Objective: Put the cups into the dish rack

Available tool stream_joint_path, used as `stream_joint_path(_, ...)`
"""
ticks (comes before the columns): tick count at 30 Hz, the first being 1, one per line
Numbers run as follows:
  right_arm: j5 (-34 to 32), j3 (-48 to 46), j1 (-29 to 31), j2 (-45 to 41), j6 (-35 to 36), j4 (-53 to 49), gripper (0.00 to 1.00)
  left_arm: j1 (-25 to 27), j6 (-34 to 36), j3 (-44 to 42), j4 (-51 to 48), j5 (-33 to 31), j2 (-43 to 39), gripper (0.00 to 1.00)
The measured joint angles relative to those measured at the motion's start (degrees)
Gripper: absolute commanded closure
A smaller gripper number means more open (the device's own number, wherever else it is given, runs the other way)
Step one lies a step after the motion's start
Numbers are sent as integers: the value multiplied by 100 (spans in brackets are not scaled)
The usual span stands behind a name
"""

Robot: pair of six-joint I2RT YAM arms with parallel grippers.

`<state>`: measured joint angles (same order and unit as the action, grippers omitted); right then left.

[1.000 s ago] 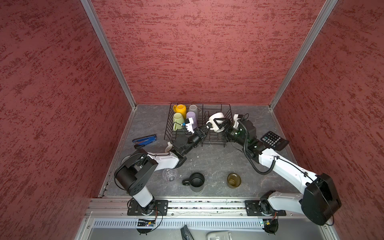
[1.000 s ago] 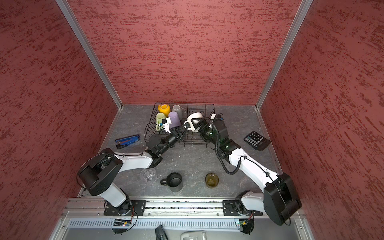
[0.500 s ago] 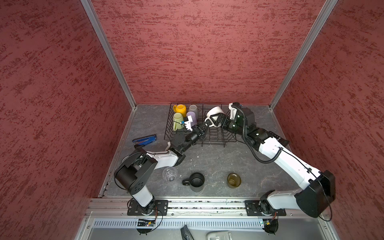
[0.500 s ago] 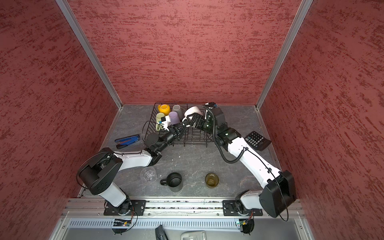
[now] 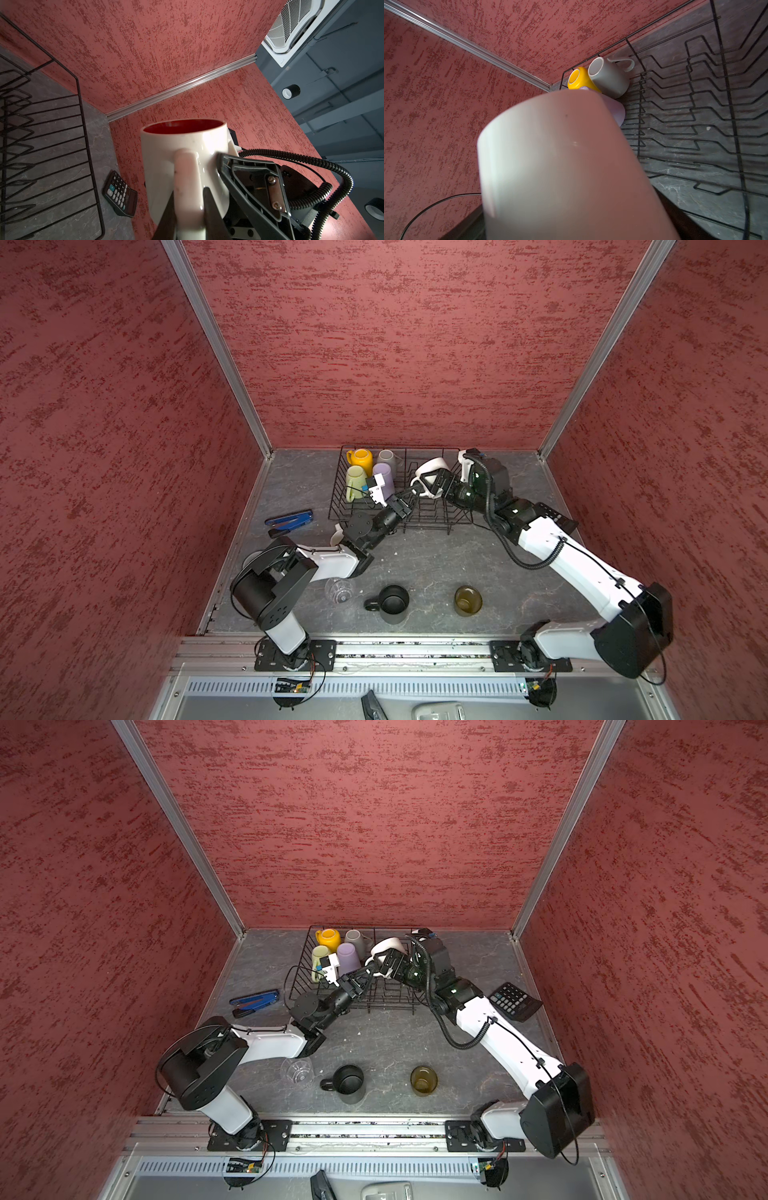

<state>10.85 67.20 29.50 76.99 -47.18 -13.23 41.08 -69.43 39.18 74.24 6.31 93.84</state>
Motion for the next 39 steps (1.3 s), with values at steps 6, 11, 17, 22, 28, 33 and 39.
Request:
stream_joint_path(6,365,-149,-63,-96,-245,304,1,81,444,-70,-7,-177,-234,100)
stream_joint_path(11,811,-363,-203,-92,-448,682,1,107,645,-116,-20,-229,-308,100)
stream_joint_path(17,1307,-732,-415,-105,-651,1152,1,153,802,-140,-118,-227,-315,100)
stream_joint_path(22,1742,-994,-614,-114,-798,1515,1,199,874,-140,-223,-153,-323,100)
stream_joint_path(28,2267,-1189,-780,-48,-973,2031,1,208,1038,-140,-293,-17,-433,100)
stream_joint_path(33,2564,-1191,-824,144,-1176,2424,1,208,1174,-136,-391,20,-575,100)
stream_joint_path(39,2732,-1292,-861,247,-1512,2848,2,212,1335,-66,-396,157,-605,100)
